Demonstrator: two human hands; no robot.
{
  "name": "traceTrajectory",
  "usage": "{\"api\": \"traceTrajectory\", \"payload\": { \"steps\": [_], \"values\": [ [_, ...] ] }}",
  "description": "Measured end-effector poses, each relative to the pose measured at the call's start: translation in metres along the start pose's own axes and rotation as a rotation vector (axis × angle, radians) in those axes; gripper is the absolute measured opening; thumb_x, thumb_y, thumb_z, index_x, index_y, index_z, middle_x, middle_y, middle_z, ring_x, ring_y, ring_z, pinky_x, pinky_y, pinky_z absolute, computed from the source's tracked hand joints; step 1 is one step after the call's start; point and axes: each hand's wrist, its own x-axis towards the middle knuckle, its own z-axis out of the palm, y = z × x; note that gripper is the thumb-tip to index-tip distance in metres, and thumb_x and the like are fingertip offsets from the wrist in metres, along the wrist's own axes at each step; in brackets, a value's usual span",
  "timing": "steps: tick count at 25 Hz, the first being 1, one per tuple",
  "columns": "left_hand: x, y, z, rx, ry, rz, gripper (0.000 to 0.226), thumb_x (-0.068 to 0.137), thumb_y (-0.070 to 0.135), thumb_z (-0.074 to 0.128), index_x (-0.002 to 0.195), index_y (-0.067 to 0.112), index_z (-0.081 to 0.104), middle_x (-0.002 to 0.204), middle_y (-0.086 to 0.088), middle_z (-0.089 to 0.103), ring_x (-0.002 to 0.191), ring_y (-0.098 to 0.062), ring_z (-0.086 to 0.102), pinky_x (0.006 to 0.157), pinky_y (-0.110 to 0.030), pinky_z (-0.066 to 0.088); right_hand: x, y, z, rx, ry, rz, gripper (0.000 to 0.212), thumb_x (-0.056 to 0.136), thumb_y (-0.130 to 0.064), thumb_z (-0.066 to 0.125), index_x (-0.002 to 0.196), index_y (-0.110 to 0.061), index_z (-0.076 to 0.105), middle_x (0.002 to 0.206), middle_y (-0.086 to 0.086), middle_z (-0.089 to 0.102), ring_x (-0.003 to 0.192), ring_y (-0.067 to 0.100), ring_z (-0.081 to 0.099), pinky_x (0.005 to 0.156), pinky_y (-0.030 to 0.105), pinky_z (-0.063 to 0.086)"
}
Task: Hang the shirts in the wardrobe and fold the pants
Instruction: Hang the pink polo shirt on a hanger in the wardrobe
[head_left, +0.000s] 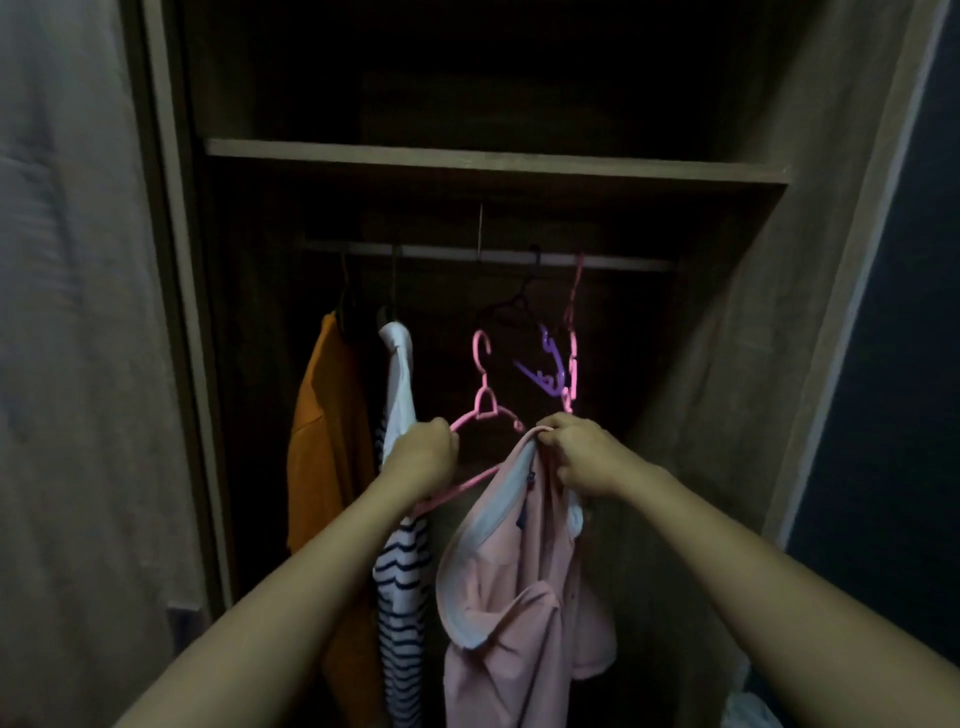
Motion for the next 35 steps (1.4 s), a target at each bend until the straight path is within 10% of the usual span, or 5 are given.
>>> {"api": "traceTrajectory", "payload": {
  "steps": [10,24,27,31,35],
  "values": [
    [-0.159,-0.19,-0.065,-0.258,0.222,0.214,0.04,0.093,0.032,0.05,0.056,0.016,0.05,0.048,-0.002,0.059,0.046,-0.006,0.056,0.051,-0.021,0.04,-0.059,-0.041,0.03,0.241,-0.106,0.275,0.066,0.075,-0.002,0.056,0.139,-0.009,0.04,0.15,0.002,0.022,0.13,0.026,0.04,0.108,0.027,0.034],
    [-0.195,-0.185,-0.046,-0.266,0.262,0.602,0.038,0.089,0.056,0.035,0.071,0.024,0.043,0.051,-0.002,0.054,0.047,-0.013,0.055,0.048,-0.031,0.04,-0.092,-0.171,-0.053,0.06,-0.008,-0.001,0.073,0.074,-0.004,0.053,0.141,-0.029,0.038,0.152,-0.016,0.023,0.118,0.026,0.043,0.089,0.026,0.036],
    [-0.189,-0.173,-0.043,-0.419,0.342,0.53,0.025,0.089,0.05,0.038,0.071,0.037,0.048,0.047,0.005,0.052,0.047,-0.005,0.054,0.049,-0.026,0.039,-0.097,-0.173,-0.072,-0.043,0.078,-0.114,0.058,0.079,-0.036,0.054,0.136,-0.034,0.044,0.145,-0.017,0.038,0.117,0.02,0.044,0.087,0.034,0.036],
    [-0.171,-0.158,-0.07,-0.309,0.505,0.567,0.041,0.094,0.058,0.03,0.079,0.026,0.05,0.056,0.0,0.058,0.052,-0.013,0.058,0.051,-0.034,0.045,-0.106,-0.151,-0.083,-0.231,0.384,-0.165,0.061,0.081,-0.069,0.023,0.104,-0.024,0.057,0.097,-0.001,0.068,0.091,0.026,0.064,0.062,0.032,0.039],
    [-0.176,-0.127,-0.064,-0.153,0.895,0.25,0.022,0.091,0.037,0.052,0.108,0.023,0.055,0.116,-0.014,0.052,0.105,-0.033,0.047,0.085,-0.051,0.038,-0.1,-0.155,-0.083,-0.149,0.493,-0.078,0.045,0.088,-0.06,0.038,0.087,-0.018,0.053,0.081,0.001,0.064,0.078,0.031,0.062,0.057,0.03,0.032]
  ]
}}
